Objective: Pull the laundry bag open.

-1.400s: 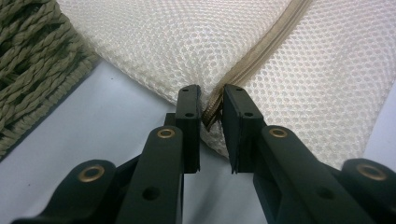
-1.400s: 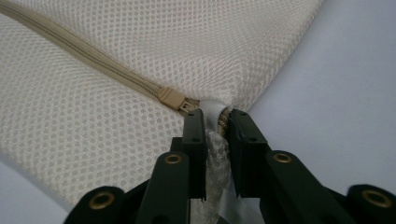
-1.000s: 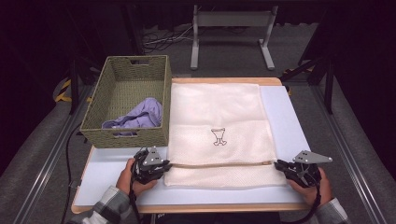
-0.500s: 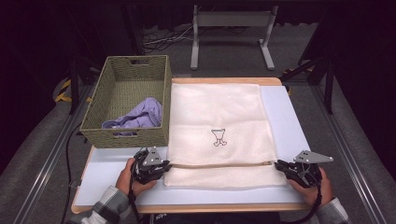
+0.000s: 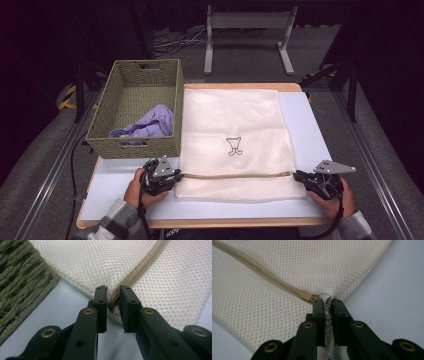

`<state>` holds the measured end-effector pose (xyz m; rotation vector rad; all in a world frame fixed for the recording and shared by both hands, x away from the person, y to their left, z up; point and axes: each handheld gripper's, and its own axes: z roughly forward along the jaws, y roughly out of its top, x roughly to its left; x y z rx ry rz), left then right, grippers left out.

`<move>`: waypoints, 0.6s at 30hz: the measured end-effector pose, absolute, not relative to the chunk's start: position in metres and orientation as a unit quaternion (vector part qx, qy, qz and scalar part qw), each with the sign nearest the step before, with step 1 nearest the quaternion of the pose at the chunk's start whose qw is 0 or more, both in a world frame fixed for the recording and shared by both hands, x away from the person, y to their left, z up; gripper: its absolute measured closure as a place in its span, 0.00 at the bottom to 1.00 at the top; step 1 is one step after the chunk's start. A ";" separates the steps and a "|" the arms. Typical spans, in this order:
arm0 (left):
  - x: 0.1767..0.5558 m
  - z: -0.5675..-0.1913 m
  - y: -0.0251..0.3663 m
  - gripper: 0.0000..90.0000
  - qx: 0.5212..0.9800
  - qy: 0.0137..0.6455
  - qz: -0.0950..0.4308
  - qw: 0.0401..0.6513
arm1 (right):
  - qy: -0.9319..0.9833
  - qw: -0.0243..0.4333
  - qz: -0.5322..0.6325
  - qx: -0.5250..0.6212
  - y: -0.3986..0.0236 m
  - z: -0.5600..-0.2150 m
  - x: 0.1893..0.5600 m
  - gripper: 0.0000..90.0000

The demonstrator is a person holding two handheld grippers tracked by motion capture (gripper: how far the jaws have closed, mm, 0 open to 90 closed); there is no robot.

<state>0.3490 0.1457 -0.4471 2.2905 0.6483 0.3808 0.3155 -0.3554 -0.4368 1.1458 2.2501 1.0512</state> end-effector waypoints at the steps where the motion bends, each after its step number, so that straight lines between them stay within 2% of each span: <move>1: 0.348 -0.446 0.146 0.86 0.887 0.250 0.149 0.358 | 0.806 0.202 0.377 0.410 -0.355 -0.437 0.315 0.92; 9: 0.345 -0.439 0.147 0.87 0.879 0.242 0.152 0.381 | 0.802 0.202 0.387 0.408 -0.356 -0.433 0.314 0.92; 18: 0.343 -0.434 0.137 0.79 0.878 0.226 0.139 0.398 | 0.799 0.204 0.402 0.398 -0.355 -0.426 0.314 0.92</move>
